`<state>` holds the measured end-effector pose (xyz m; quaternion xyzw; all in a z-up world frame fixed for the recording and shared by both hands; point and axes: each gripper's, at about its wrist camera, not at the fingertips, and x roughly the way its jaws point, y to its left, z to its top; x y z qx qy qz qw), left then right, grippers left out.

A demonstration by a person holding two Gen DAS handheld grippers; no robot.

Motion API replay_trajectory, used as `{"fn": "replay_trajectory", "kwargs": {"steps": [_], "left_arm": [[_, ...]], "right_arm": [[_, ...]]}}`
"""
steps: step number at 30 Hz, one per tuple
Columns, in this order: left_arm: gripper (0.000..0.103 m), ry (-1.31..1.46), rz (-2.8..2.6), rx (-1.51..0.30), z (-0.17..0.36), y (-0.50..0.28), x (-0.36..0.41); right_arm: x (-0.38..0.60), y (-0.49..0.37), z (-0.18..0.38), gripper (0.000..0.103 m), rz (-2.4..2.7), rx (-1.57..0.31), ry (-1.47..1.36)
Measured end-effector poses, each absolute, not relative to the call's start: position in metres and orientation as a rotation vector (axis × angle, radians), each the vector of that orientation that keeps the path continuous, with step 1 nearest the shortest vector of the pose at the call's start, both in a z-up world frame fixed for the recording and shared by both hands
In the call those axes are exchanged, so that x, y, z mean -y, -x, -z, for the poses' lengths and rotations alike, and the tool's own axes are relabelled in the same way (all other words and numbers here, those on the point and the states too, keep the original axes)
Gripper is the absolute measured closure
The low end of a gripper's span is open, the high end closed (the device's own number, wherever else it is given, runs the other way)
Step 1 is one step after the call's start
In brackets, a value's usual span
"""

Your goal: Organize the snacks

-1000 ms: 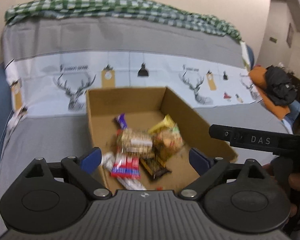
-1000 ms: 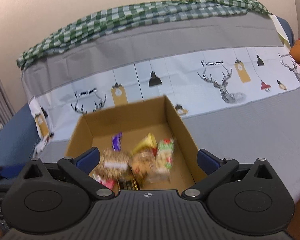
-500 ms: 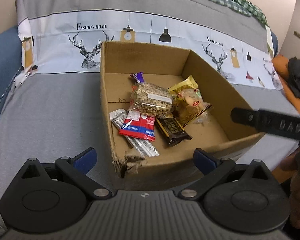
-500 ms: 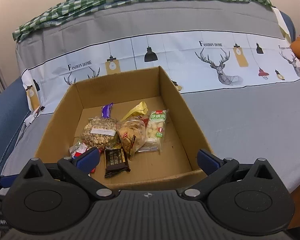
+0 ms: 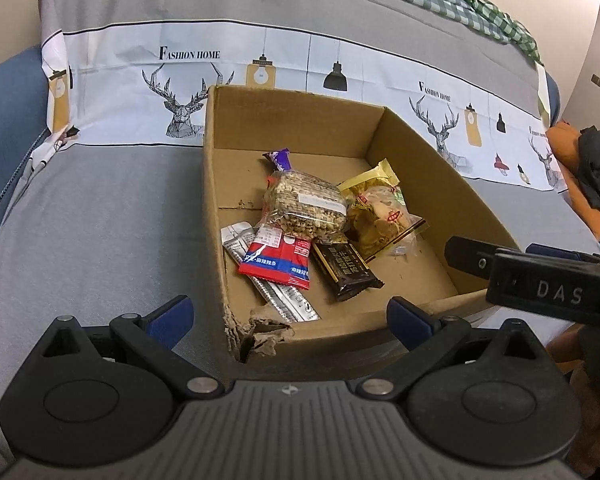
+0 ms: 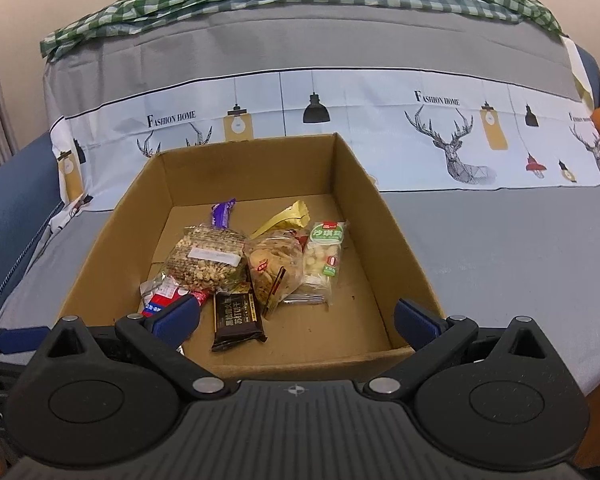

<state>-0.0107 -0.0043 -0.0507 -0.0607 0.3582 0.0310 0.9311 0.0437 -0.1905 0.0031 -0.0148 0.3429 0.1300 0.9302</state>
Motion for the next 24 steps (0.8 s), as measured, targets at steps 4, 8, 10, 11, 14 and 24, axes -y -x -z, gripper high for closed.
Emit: {"fn": "replay_trajectory", "kwargs": {"steps": [4, 8, 10, 11, 14, 24], "left_arm": [[0.0, 0.125, -0.067, -0.73, 0.0506, 0.0111, 0.0028], [0.0, 0.116, -0.063, -0.72, 0.0501, 0.0118, 0.0048], [0.0, 0.11, -0.061, -0.716, 0.05, 0.0122, 0.006], [0.0, 0.109, -0.06, -0.715, 0.0501, 0.0126, 0.0063], [0.0, 0.109, -0.06, -0.714, 0.0501, 0.0127, 0.0065], [0.0, 0.092, -0.045, -0.677, 0.0471, 0.0158, 0.0105]], "right_arm": [[0.1879, -0.0419, -0.0033, 0.001, -0.274, -0.695, 0.047], [0.1851, -0.0408, -0.0029, 0.001, -0.277, -0.694, 0.059], [0.1844, -0.0399, -0.0032, 0.001, -0.279, -0.689, 0.064], [0.1841, -0.0399, -0.0034, 0.001, -0.28, -0.688, 0.066], [0.1841, -0.0397, -0.0034, 0.001, -0.282, -0.687, 0.069], [0.1841, -0.0393, -0.0041, 0.001, -0.282, -0.682, 0.068]]}}
